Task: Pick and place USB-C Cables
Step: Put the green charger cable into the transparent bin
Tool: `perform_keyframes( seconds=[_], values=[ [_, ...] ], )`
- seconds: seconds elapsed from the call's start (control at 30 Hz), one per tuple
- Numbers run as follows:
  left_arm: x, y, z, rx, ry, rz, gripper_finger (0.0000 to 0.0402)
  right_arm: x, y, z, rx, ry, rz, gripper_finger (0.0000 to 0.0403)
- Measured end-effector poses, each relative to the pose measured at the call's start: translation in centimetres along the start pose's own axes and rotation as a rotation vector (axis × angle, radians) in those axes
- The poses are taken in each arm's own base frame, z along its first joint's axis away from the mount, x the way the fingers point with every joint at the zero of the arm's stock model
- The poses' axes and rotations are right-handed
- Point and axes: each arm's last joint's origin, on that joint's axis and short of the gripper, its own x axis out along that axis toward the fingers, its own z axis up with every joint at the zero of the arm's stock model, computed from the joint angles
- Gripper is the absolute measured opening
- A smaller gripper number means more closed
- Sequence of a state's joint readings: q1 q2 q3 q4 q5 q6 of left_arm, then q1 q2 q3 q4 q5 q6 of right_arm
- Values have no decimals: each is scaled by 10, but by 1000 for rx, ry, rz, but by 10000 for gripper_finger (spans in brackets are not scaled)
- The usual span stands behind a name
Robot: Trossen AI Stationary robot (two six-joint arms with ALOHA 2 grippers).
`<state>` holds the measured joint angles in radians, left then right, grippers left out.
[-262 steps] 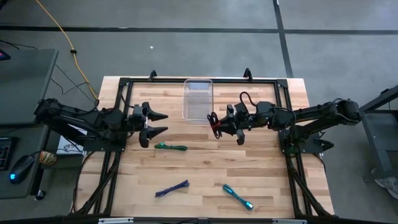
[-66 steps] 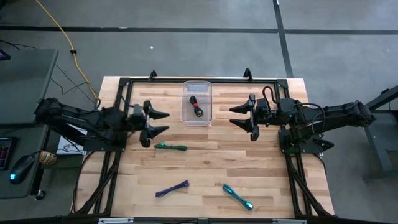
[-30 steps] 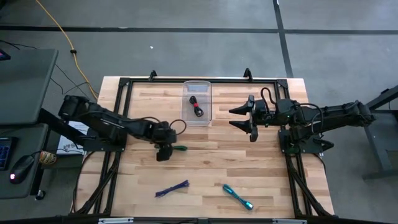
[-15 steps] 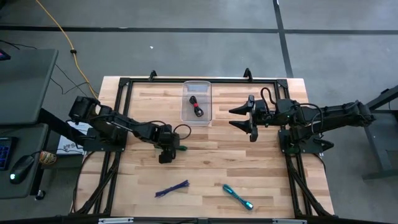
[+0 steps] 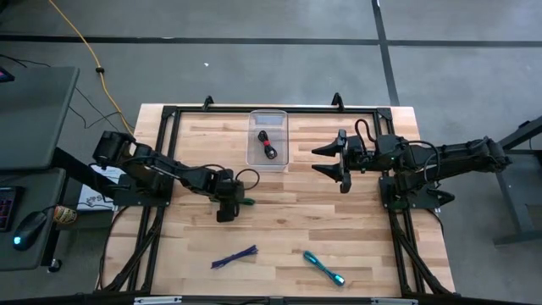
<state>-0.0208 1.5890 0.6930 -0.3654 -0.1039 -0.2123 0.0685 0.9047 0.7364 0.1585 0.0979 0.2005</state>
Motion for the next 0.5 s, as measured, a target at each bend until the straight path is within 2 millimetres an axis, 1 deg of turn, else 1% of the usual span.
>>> perform_keyframes(
  seconds=[0.2,0.23,0.27,0.4,0.5],
  values=[
    [0,1,0,-19,-1,12,28,0,0,0,0,0,0,229],
    [0,0,0,-20,-1,10,16,0,0,0,0,0,0,229],
    [0,0,0,-21,0,6,10,0,0,0,0,0,0,229],
    [0,0,0,-21,1,0,13,0,0,0,0,0,0,229],
    [-6,1,1,-24,-21,-12,4,0,0,0,0,0,0,229]
  ],
)
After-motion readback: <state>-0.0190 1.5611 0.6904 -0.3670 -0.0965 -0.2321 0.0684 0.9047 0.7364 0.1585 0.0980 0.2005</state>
